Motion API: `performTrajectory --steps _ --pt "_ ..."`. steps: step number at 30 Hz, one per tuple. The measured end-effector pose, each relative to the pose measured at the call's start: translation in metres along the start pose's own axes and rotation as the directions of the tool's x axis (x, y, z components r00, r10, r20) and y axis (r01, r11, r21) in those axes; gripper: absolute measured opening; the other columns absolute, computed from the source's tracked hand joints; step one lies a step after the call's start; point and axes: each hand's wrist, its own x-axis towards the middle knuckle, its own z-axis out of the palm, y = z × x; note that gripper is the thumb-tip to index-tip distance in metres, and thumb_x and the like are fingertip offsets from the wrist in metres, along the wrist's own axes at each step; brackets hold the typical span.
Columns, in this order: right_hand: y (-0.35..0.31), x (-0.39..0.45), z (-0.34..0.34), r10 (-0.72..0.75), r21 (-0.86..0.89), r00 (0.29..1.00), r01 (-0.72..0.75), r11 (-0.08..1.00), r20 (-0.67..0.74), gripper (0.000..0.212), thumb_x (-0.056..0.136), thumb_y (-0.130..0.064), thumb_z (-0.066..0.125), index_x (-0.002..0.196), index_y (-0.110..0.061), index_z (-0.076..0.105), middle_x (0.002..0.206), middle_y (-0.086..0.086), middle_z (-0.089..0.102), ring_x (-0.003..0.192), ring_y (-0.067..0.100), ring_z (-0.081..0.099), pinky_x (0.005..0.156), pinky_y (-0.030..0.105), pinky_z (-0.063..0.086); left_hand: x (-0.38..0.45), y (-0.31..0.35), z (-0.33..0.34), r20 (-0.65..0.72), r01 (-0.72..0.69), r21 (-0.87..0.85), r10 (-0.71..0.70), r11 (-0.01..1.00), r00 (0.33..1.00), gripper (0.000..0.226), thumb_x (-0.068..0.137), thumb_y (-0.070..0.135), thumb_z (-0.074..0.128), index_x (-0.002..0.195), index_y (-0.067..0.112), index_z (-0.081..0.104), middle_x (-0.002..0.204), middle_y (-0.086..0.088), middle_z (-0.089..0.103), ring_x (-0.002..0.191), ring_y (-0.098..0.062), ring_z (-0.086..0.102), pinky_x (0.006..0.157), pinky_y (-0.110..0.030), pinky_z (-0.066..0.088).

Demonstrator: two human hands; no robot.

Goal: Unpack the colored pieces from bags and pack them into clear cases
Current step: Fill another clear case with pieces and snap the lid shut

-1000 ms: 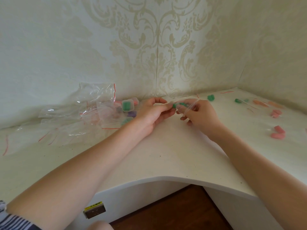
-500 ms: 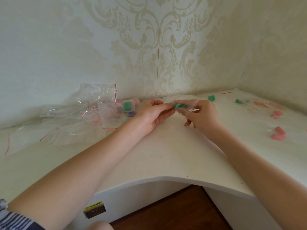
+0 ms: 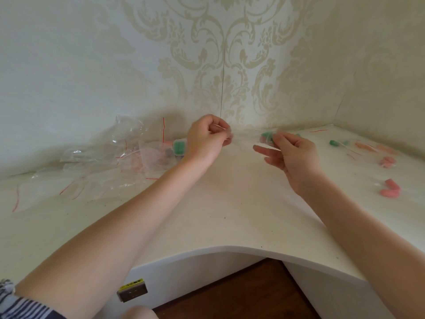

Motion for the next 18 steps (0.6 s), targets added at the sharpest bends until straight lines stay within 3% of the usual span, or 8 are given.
performTrajectory --steps 5,7,9,10,13,15,18 --pt "-0.005 0.007 -0.012 0.142 0.348 0.987 -0.107 0.932 -0.077 0.017 0.098 -0.009 0.05 0.093 0.001 0.061 0.096 0.012 0.065 0.079 0.019 0.073 0.053 0.014 0.052 0.021 0.004 -0.03 -0.332 -0.073 0.141 0.117 0.987 0.936 0.028 0.082 0.0 0.053 0.068 0.024 0.056 0.066 0.002 0.058 0.064 -0.024 0.065 0.068 -0.047 0.057" --pt "-0.005 0.008 -0.013 0.181 0.372 0.98 -0.139 0.918 -0.081 0.017 0.098 -0.008 0.049 0.092 0.003 0.059 0.091 0.014 0.066 0.073 0.019 0.073 0.052 0.015 0.052 0.029 0.014 -0.047 -0.41 -0.15 0.289 0.264 0.946 0.873 0.031 0.075 0.005 0.042 0.068 0.03 0.059 0.076 -0.001 0.062 0.071 -0.024 0.064 0.071 -0.039 0.056" --pt "-0.003 0.008 -0.01 0.202 0.358 0.978 -0.17 0.918 -0.053 0.016 0.098 -0.006 0.047 0.09 0.004 0.056 0.086 0.015 0.066 0.069 0.019 0.073 0.051 0.016 0.052 0.035 0.022 -0.063 -0.45 -0.173 0.411 0.364 0.895 0.815 0.035 0.068 0.007 0.037 0.07 0.03 0.063 0.091 -0.006 0.066 0.08 -0.02 0.062 0.072 -0.021 0.047" --pt "-0.002 0.008 -0.008 0.211 0.354 0.977 -0.185 0.917 -0.036 0.015 0.097 -0.003 0.045 0.089 0.004 0.055 0.084 0.015 0.066 0.068 0.02 0.073 0.051 0.017 0.053 0.037 0.024 -0.069 -0.477 -0.156 0.448 0.383 0.88 0.791 0.038 0.068 0.006 0.036 0.073 0.03 0.065 0.096 -0.006 0.067 0.083 -0.017 0.061 0.068 -0.016 0.042" --pt "-0.001 0.008 -0.005 0.256 0.341 0.966 -0.235 0.91 -0.02 0.014 0.094 0.0 0.043 0.088 0.004 0.055 0.086 0.017 0.063 0.068 0.022 0.072 0.052 0.019 0.054 0.038 0.028 -0.086 -0.549 -0.056 0.557 0.418 0.829 0.724 0.043 0.069 0.003 0.034 0.076 0.029 0.068 0.101 -0.002 0.065 0.095 -0.018 0.059 0.067 -0.022 0.04" --pt "-0.001 0.009 -0.006 0.289 0.342 0.957 -0.261 0.903 -0.032 0.014 0.093 0.0 0.043 0.085 0.002 0.055 0.085 0.017 0.06 0.065 0.022 0.071 0.052 0.02 0.054 0.036 0.032 -0.094 -0.544 0.032 0.679 0.473 0.734 0.693 0.046 0.07 -0.001 0.036 0.081 0.029 0.069 0.106 -0.002 0.062 0.107 -0.025 0.054 0.078 -0.031 0.042" --pt "0.0 0.009 -0.006 0.312 0.35 0.949 -0.281 0.893 -0.034 0.016 0.09 0.004 0.042 0.079 -0.002 0.052 0.081 0.014 0.052 0.065 0.022 0.063 0.052 0.023 0.055 0.028 0.037 -0.094 -0.495 0.15 0.806 0.514 0.572 0.701 0.043 0.071 -0.004 0.045 0.088 0.026 0.071 0.116 0.0 0.054 0.118 -0.029 0.04 0.094 -0.037 0.027"
